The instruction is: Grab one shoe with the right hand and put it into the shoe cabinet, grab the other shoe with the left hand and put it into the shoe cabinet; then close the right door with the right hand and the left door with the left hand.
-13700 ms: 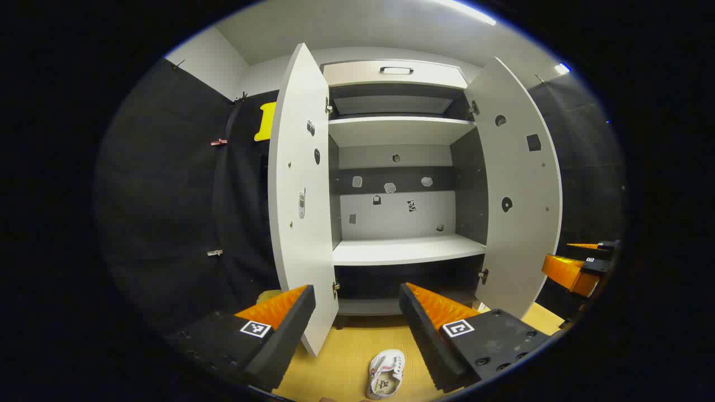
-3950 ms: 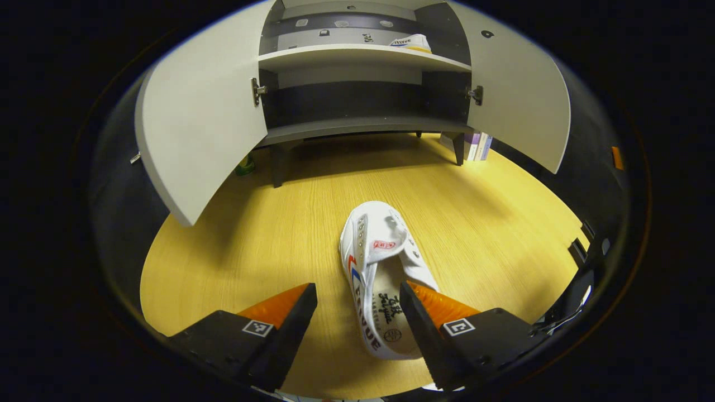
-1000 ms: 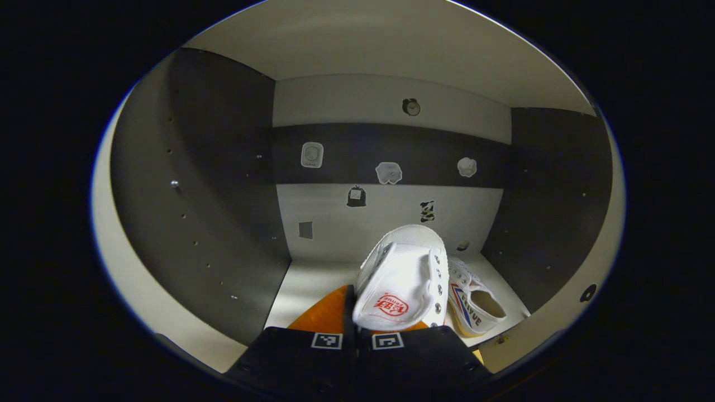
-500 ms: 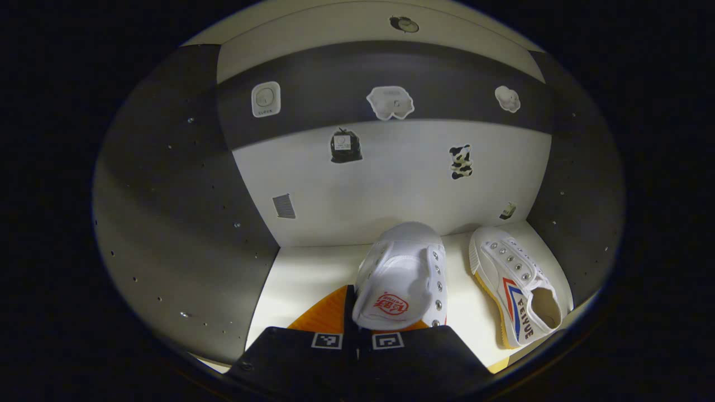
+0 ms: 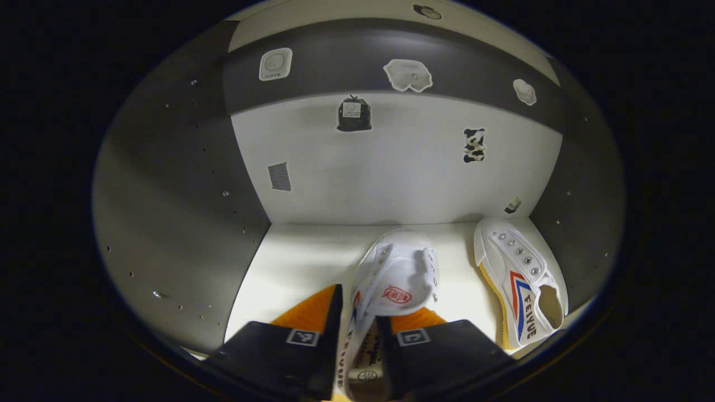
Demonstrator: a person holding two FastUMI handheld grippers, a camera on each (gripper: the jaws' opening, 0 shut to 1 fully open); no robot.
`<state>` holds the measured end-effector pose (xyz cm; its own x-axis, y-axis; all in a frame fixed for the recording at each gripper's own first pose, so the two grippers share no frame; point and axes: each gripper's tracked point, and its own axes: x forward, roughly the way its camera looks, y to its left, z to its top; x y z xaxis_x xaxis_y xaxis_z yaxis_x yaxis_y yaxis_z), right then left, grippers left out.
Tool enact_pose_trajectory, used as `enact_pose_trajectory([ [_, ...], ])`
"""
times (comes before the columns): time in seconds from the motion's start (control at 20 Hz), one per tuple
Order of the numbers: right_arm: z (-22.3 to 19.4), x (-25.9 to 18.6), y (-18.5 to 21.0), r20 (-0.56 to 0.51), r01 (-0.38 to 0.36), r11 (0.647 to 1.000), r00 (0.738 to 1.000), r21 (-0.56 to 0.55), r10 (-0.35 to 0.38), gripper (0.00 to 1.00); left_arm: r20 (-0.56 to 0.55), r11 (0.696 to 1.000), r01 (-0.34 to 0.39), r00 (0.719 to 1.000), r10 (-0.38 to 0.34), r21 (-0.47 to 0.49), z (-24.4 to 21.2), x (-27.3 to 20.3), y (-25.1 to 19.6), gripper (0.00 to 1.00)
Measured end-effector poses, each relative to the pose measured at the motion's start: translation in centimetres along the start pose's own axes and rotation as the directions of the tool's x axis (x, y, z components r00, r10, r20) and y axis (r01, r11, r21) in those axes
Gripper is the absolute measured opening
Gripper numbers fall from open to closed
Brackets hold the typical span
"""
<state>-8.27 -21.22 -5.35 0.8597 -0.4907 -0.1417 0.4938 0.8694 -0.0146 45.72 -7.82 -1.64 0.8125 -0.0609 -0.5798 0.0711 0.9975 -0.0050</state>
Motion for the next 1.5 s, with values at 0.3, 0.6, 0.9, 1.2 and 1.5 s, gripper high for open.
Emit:
enact_pose_trajectory([
  [0.3, 5.9, 2.3, 0.5, 0.079, -0.022, 1.0, 0.997, 0.013, 0.021, 0.97, 0.248, 0.984, -0.049, 0.969, 0.006, 0.169, -0.7, -9.0, 1.2, 0.98],
  [0.6, 10.4, 4.6, 1.7, 0.137, -0.061, 0.998, 0.989, -0.003, 0.061, 0.96, 0.473, 0.989, 0.003, 0.878, -0.072, 0.145, -4.9, -22.3, -0.5, 0.96],
  [0.9, 14.0, 6.7, 3.3, 0.162, -0.103, 0.994, 0.981, -0.026, 0.105, 0.96, 0.516, 0.987, 0.128, 0.841, -0.161, 0.099, -12.6, -30.8, -3.5, 0.96],
  [1.2, 18.5, 9.9, 6.2, 0.201, -0.154, 0.981, 0.964, -0.118, 0.176, 0.97, 0.47, 0.971, 0.205, 0.849, -0.24, 0.125, -20.2, -33.3, -5.5, 0.96],
  [1.5, 21.9, 11.4, 8.6, 0.215, -0.226, 0.962, 0.943, -0.156, 0.256, 0.96, 0.443, 0.971, 0.222, 0.865, -0.237, 0.086, -23.0, -34.1, -4.8, 0.96],
])
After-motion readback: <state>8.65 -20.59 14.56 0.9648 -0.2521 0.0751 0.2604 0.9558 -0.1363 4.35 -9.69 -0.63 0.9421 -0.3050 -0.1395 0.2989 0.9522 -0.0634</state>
